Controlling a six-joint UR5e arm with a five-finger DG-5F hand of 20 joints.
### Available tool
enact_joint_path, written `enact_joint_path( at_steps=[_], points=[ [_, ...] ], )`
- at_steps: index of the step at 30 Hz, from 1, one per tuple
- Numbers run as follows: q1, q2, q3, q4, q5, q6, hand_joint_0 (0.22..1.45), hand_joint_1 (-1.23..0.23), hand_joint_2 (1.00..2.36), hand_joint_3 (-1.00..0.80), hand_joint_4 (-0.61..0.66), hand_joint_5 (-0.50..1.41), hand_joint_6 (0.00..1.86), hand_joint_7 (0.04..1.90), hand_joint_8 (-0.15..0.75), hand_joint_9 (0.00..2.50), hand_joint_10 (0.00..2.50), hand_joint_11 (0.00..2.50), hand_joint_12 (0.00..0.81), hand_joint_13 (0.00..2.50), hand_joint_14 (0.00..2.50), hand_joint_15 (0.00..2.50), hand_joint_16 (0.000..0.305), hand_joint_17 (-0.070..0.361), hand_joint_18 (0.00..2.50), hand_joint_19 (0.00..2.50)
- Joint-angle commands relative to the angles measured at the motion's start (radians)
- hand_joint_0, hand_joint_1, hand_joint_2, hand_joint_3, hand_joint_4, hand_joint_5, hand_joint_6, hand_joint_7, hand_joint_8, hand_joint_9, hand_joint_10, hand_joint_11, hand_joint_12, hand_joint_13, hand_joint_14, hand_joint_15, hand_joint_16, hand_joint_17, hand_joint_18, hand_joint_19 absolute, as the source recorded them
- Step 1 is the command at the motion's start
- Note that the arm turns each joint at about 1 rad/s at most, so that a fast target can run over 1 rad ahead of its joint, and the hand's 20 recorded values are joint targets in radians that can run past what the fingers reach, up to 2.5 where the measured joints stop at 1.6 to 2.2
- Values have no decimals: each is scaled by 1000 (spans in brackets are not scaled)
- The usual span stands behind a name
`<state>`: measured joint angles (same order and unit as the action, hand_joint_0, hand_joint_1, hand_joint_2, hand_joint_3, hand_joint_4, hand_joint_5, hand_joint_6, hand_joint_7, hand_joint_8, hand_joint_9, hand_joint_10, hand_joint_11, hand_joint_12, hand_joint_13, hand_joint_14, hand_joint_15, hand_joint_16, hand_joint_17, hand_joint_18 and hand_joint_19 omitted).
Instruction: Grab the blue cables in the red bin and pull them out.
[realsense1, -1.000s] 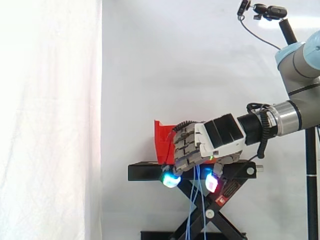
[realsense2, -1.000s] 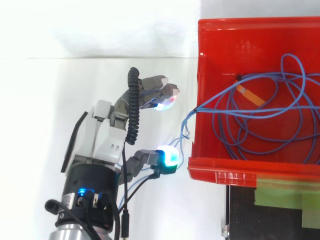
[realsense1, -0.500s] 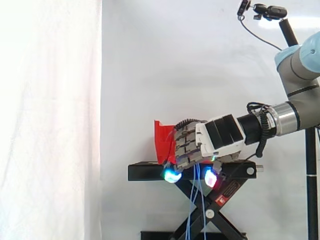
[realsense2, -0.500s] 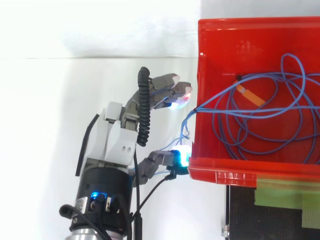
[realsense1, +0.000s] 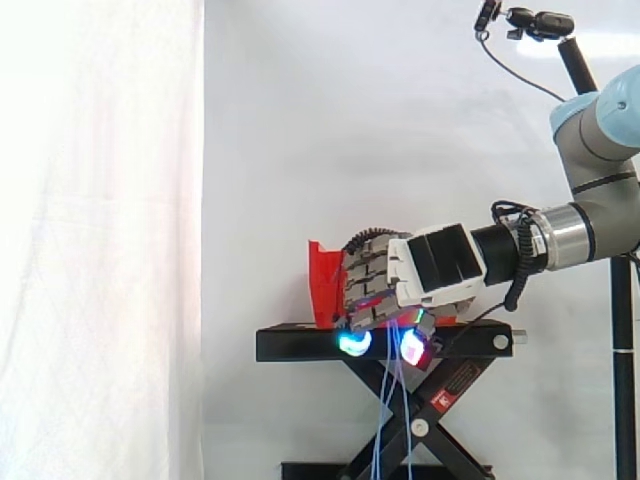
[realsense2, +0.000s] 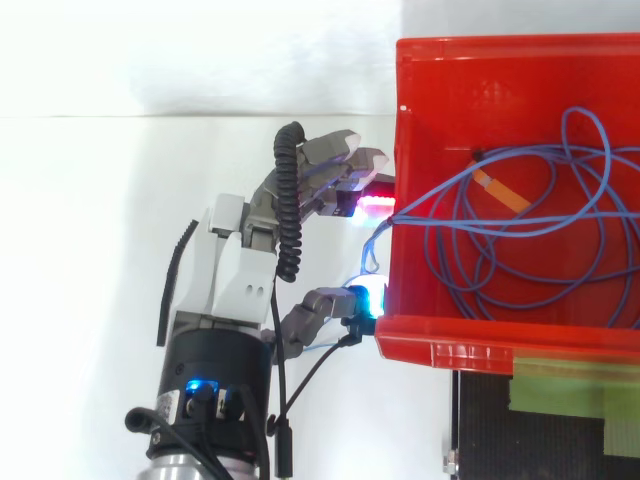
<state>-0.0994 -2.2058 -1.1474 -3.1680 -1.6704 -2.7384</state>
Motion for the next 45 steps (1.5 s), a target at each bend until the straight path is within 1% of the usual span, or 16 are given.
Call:
enact_joint_path(
  at_steps=[1,9,16,19,27,35,37,38,39,40,41,45],
  points=[
    [0,0,0,3,0,0,768,-957,1000,-1000,115,693,77,752,275,702,23,798,386,659,19,518,54,121,471,476],
    [0,0,0,5,0,0,755,-920,1000,-1000,122,689,236,716,281,723,23,818,386,666,19,529,54,121,476,479],
    [1,0,0,3,0,0,751,-892,1000,-1000,115,674,436,662,284,749,23,833,388,675,19,529,54,122,481,477],
    [0,0,0,3,0,0,750,-887,1000,-1000,113,670,488,641,284,754,23,847,388,677,19,528,54,122,482,479],
    [0,0,0,3,0,0,750,-874,1000,-1000,110,675,510,633,283,766,25,854,387,682,19,532,54,121,486,477],
    [0,0,0,0,0,0,732,-818,1000,-1000,112,681,520,625,288,778,23,858,391,693,18,529,55,123,496,471],
    [0,1,0,0,0,0,728,-813,1000,-1000,121,691,458,640,287,779,23,847,390,693,20,528,55,124,499,482],
    [0,0,0,0,0,0,726,-813,1000,-1000,128,705,359,670,287,778,23,848,390,693,20,532,55,124,500,474],
    [0,0,0,0,0,0,724,-812,1000,-1000,120,710,318,682,288,778,22,857,391,694,20,523,55,124,499,471],
    [0,1,0,0,0,0,725,-812,1000,-1000,131,730,198,719,288,778,22,857,391,692,20,536,55,124,499,471],
    [0,0,0,0,0,0,725,-811,1000,-1000,135,737,147,741,286,779,22,840,392,693,18,528,55,124,497,473],
    [0,0,0,0,0,0,724,-812,1000,-1000,138,751,30,774,286,776,22,856,392,692,21,535,55,124,497,470]
  ],
)
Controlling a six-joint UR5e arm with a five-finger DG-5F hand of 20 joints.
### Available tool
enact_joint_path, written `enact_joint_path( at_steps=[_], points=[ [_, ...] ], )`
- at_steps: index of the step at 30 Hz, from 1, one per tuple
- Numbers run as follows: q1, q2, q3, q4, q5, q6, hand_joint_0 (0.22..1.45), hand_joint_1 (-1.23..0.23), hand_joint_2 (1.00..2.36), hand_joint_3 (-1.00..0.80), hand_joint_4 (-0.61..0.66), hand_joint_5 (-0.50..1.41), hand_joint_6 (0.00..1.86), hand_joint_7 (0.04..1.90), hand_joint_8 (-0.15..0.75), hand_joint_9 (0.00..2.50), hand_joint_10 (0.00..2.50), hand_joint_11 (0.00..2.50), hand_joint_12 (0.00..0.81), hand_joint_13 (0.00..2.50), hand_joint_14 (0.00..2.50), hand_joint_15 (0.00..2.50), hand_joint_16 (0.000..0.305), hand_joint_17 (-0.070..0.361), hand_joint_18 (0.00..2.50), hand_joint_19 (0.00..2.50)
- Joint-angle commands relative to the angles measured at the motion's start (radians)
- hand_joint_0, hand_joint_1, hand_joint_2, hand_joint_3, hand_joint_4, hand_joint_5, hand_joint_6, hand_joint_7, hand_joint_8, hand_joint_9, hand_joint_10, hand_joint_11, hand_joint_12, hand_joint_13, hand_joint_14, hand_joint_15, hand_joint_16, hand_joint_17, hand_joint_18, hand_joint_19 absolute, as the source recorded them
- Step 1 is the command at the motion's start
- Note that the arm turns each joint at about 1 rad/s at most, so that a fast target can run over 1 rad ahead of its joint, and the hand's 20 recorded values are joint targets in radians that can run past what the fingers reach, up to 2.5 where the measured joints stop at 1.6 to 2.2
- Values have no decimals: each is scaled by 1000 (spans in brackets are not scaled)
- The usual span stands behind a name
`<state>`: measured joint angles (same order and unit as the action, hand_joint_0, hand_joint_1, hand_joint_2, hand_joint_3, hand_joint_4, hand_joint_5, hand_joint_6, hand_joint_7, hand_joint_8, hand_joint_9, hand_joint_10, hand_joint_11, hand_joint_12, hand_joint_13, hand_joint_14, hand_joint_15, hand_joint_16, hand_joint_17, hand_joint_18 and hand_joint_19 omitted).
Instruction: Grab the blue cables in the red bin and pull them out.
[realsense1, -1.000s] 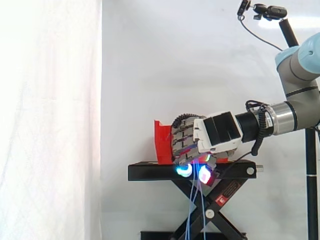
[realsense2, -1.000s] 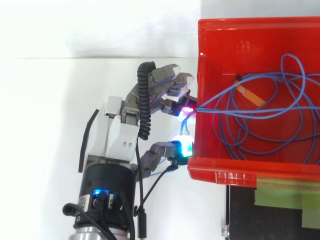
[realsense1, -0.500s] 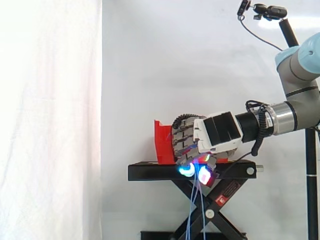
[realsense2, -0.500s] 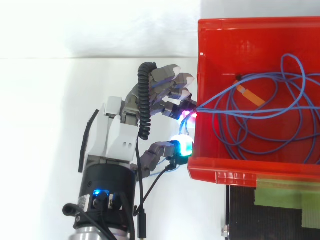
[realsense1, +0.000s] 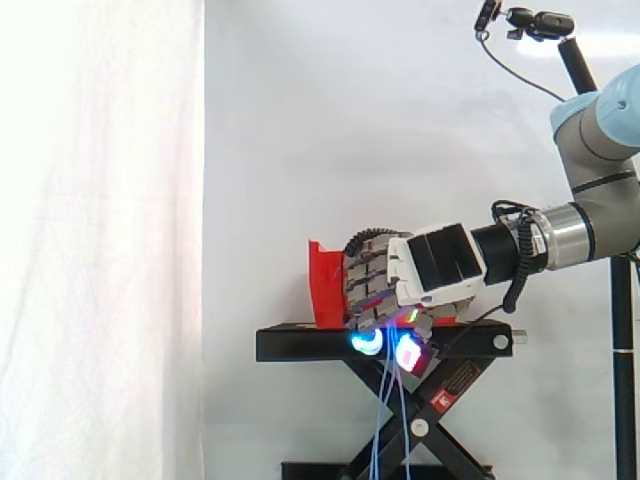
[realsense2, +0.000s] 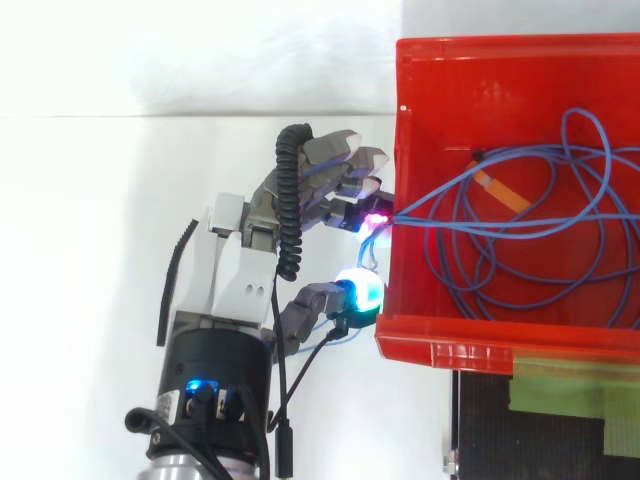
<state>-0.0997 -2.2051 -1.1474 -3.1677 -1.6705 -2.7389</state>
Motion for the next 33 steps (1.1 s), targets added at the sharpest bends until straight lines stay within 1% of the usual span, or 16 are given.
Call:
enact_joint_path(
  at_steps=[1,7,10,22,24,31,33],
  points=[
    [0,1,0,0,0,0,724,-812,1000,-1000,144,754,0,783,287,777,22,847,392,693,19,536,55,124,497,471],
    [0,1,0,-3,-3,0,725,-814,1000,-1000,136,750,2,758,286,773,22,857,391,692,20,531,55,124,496,474],
    [-3,-1,0,-6,-8,-5,728,-817,1000,-1000,141,750,1,758,283,773,22,849,392,692,18,526,55,124,497,475],
    [-3,1,1,-11,-6,-17,734,-827,1000,-1000,136,762,1,773,283,775,23,839,388,694,18,524,55,123,496,481],
    [-3,1,3,-26,-6,-17,735,-827,1000,-1000,132,762,1,775,282,776,23,841,388,693,20,536,54,122,496,484],
    [-3,1,52,-129,-6,-17,736,-828,1000,-1000,141,764,1,775,284,774,22,842,389,694,19,530,54,122,498,484],
    [-3,1,63,-146,-6,-20,736,-828,1000,-1000,138,764,1,775,284,773,23,847,389,695,19,533,54,123,497,483]
  ],
)
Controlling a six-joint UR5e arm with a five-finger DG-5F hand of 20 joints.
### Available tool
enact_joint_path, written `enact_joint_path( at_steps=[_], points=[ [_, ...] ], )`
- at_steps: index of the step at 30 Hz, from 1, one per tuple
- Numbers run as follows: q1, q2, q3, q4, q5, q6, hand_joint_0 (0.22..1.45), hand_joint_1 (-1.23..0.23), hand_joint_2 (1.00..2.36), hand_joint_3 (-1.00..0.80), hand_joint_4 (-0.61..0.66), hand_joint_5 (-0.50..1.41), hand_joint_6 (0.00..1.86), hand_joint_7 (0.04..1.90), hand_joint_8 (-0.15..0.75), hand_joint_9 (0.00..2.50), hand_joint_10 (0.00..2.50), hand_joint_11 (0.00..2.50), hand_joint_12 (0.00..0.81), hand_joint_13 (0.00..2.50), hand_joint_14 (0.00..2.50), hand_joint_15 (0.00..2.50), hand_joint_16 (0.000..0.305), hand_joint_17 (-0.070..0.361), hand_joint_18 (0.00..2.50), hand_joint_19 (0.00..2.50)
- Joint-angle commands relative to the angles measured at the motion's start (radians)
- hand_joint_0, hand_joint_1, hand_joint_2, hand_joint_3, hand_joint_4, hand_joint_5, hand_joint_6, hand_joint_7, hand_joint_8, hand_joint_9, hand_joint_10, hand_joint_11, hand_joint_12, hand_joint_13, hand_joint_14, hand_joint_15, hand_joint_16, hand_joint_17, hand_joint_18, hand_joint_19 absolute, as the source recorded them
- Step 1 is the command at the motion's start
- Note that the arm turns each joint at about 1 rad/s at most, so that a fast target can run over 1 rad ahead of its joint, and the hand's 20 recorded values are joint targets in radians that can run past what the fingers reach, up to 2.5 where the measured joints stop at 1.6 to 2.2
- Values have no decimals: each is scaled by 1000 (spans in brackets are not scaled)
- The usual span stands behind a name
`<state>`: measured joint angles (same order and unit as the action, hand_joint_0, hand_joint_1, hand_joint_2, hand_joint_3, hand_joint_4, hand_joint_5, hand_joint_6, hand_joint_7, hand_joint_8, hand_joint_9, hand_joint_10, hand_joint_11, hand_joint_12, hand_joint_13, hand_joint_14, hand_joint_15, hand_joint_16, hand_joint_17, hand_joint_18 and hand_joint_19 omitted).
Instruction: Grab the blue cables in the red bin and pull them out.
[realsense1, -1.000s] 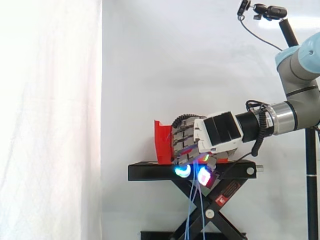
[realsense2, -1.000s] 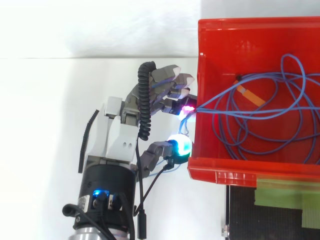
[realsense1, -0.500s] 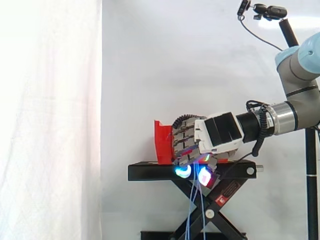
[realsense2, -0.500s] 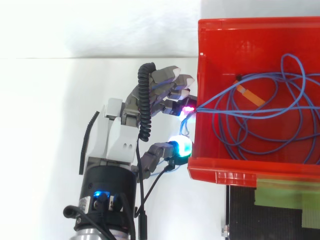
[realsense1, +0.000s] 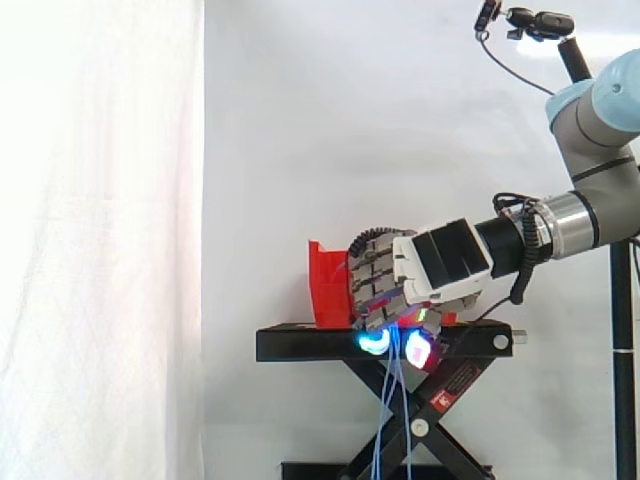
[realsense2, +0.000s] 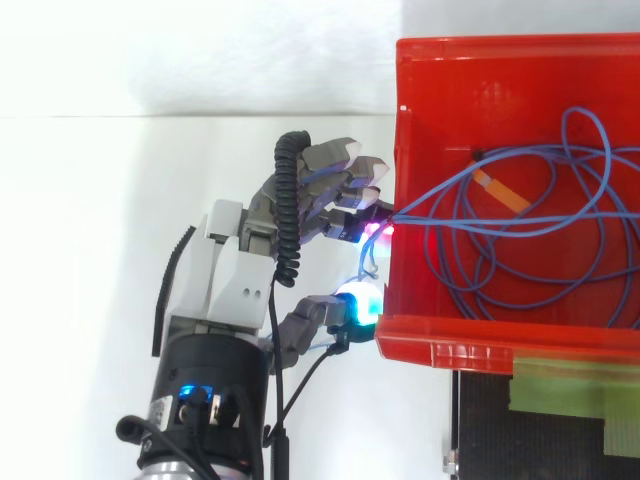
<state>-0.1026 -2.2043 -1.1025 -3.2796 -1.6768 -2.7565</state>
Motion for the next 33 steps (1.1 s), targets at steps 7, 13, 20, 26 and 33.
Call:
enact_joint_path(
  at_steps=[7,13,20,26,33],
  points=[
    [0,0,50,-80,2,-24,740,-836,1000,-1000,137,763,1,775,282,774,23,841,387,696,19,533,54,122,499,483],
    [3,0,49,-61,2,-30,746,-846,1000,-1000,135,762,1,781,280,774,22,842,386,695,20,534,54,121,500,484],
    [3,0,49,-57,2,-30,759,-865,1000,-1000,132,762,1,786,280,772,23,854,383,694,19,534,53,119,498,486],
    [3,0,41,-35,0,-31,773,-890,1000,-1000,118,734,265,725,278,790,24,886,380,700,19,532,53,119,503,487],
    [3,0,41,-28,-1,-30,780,-902,1000,-1000,106,708,478,661,279,815,21,912,377,714,21,534,52,118,512,479]
  ],
)
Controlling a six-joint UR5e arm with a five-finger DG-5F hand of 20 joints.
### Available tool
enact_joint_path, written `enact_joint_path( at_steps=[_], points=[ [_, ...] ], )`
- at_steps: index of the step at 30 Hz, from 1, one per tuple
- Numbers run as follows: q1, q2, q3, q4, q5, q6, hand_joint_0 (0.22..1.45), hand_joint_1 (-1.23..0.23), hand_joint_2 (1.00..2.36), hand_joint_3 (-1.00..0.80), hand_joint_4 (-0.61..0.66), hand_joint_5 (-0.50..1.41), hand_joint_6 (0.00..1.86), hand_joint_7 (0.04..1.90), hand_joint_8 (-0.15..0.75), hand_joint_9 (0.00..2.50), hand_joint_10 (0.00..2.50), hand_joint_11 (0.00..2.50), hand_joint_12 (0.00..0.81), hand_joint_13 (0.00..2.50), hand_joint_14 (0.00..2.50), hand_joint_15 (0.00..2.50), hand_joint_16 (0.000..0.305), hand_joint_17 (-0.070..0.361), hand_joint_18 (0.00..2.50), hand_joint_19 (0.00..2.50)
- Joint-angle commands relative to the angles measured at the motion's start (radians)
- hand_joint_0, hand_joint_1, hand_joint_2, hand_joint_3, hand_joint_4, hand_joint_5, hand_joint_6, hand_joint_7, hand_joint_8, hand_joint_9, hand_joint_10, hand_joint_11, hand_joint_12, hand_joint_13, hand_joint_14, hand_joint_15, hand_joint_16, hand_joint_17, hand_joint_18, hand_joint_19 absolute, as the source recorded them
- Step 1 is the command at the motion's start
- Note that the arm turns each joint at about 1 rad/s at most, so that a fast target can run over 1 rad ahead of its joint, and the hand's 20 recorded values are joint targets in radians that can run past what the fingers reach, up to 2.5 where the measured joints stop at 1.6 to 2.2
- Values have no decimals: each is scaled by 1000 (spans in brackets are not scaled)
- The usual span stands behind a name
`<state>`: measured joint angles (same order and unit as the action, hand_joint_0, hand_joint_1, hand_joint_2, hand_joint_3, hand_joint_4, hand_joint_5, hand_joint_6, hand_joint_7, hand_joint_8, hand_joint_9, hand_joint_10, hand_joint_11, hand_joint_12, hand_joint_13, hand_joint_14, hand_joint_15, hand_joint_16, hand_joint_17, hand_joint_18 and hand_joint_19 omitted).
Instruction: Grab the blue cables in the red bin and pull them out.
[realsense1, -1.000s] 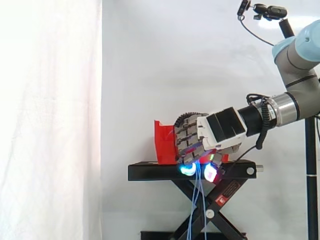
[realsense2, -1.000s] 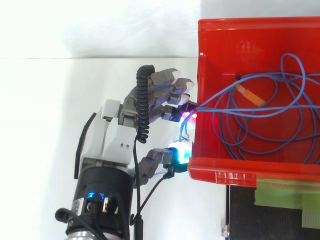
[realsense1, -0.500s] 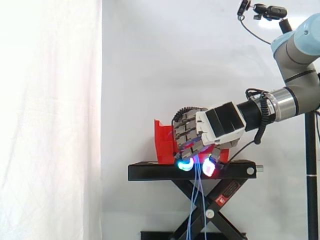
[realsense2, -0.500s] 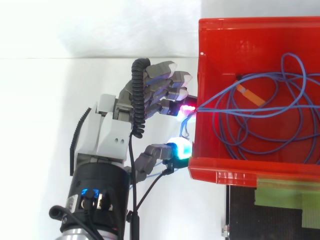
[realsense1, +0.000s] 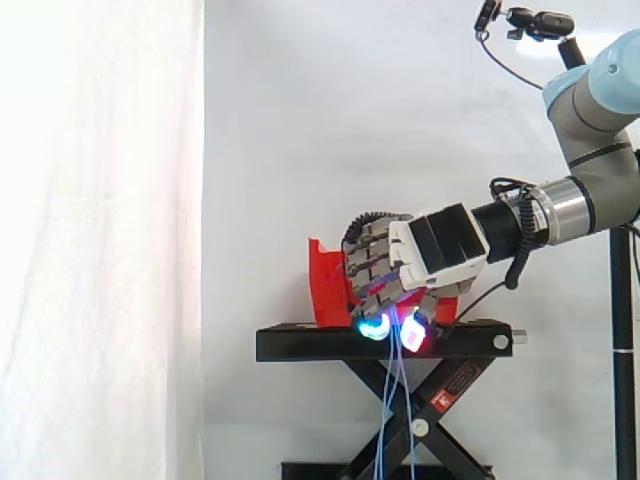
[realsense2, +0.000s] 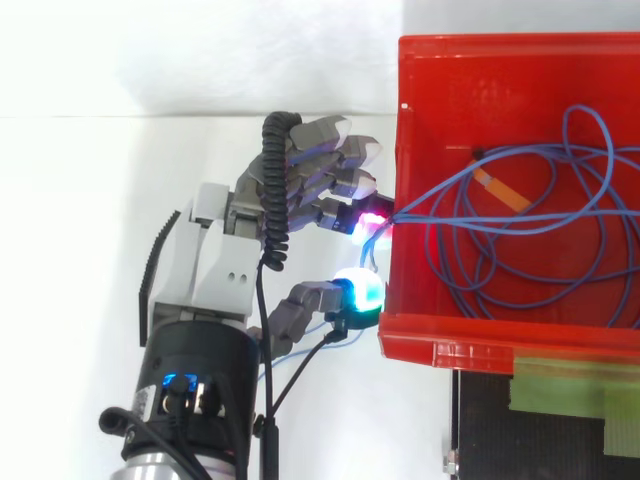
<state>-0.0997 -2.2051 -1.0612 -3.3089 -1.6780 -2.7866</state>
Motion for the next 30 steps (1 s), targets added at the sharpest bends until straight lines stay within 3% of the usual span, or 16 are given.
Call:
enact_joint_path(
  at_steps=[1,12,30],
  points=[
    [0,1,0,2,0,0,780,-902,1000,-1000,107,709,488,658,281,818,24,903,378,713,21,542,52,118,511,485],
    [0,1,0,-3,0,0,782,-902,1000,-1000,101,734,492,659,277,836,24,897,377,726,19,540,52,118,520,484],
    [12,1,0,-20,1,0,795,-876,1000,-1000,103,730,738,612,273,873,21,925,374,756,19,542,51,116,547,479]
  ],
)
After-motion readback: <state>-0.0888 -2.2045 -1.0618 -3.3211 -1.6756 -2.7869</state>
